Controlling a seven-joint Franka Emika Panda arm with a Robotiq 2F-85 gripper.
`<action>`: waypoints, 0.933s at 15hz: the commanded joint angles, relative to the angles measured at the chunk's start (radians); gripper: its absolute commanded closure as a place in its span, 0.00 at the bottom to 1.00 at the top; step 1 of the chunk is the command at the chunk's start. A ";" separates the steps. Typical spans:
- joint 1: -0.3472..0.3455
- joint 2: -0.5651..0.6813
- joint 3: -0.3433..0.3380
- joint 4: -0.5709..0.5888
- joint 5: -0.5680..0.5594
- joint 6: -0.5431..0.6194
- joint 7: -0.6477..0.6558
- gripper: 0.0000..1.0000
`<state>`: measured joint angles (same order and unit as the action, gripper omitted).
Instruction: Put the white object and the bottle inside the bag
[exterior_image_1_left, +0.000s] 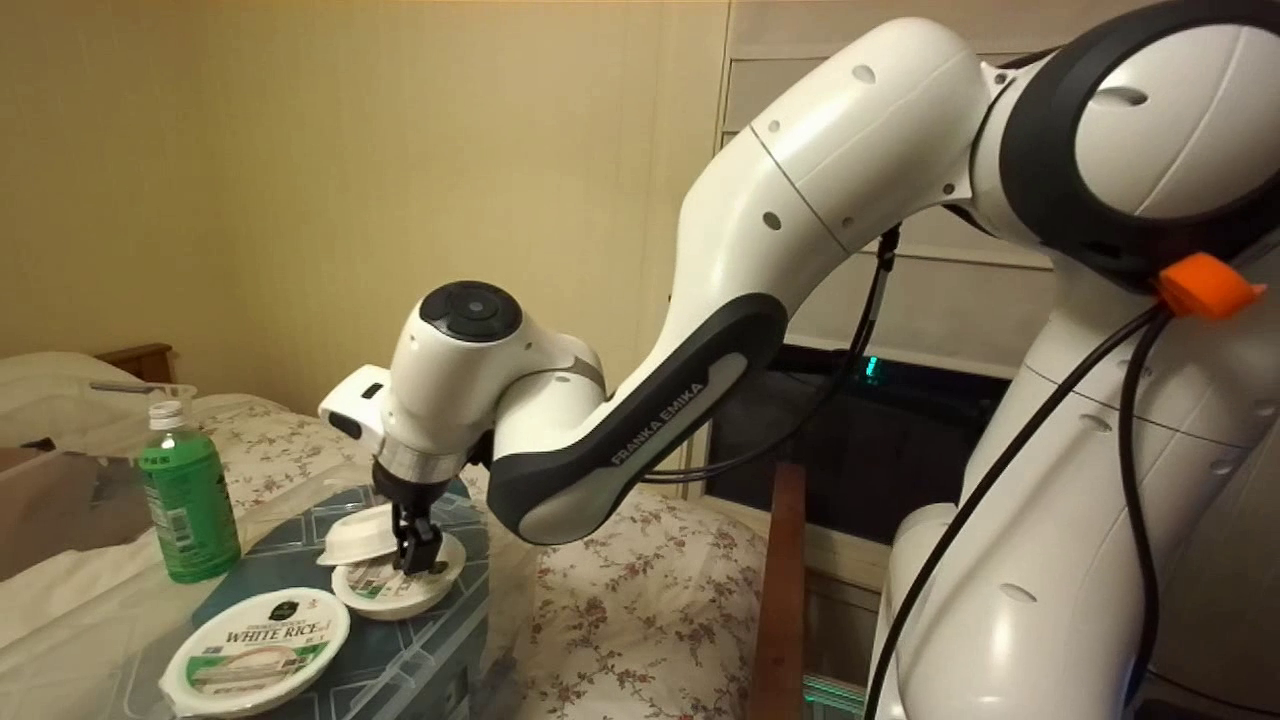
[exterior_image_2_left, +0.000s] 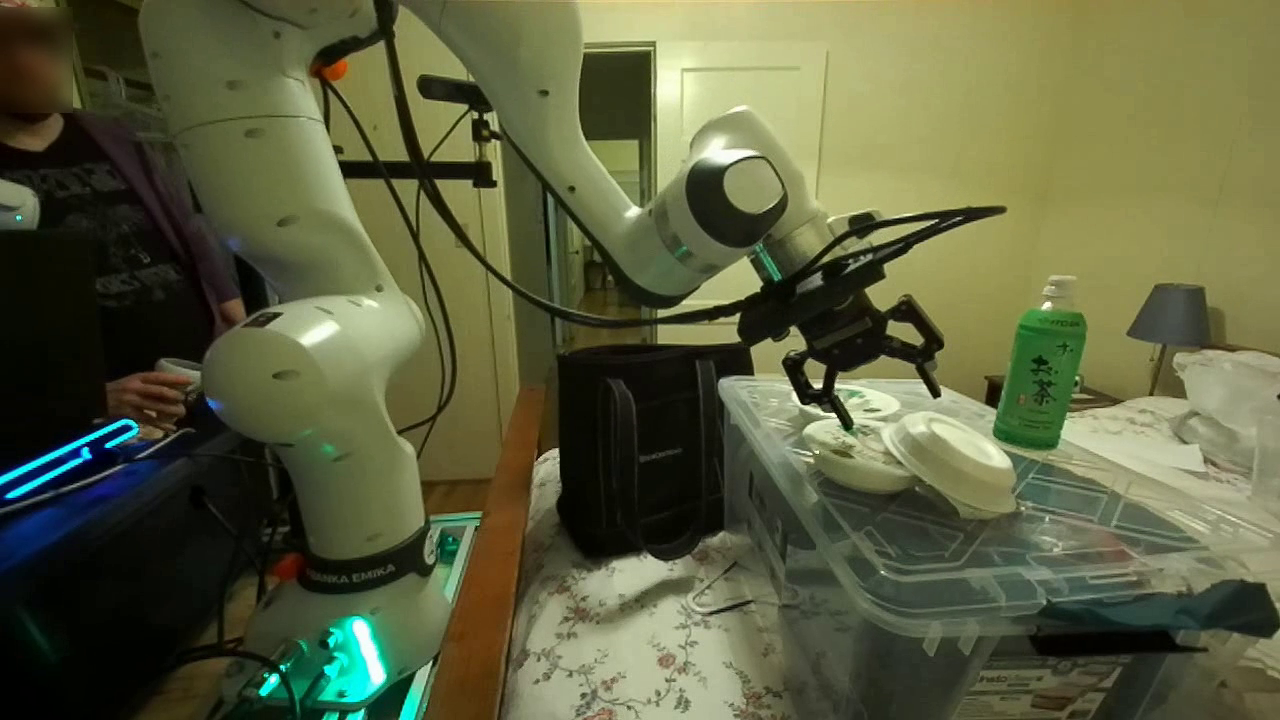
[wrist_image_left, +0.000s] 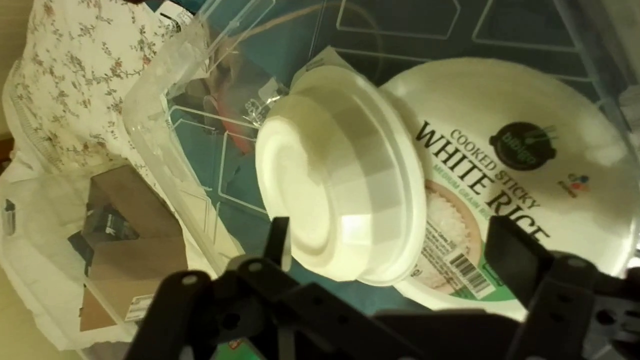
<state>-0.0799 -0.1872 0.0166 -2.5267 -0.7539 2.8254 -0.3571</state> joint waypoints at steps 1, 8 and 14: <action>-0.045 0.050 0.027 0.056 -0.154 0.010 0.116 0.00; -0.040 0.112 0.024 0.104 -0.289 -0.009 0.234 0.00; -0.038 0.147 0.025 0.145 -0.423 -0.042 0.343 0.02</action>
<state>-0.1143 -0.0714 0.0305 -2.4230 -1.0957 2.8132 -0.0830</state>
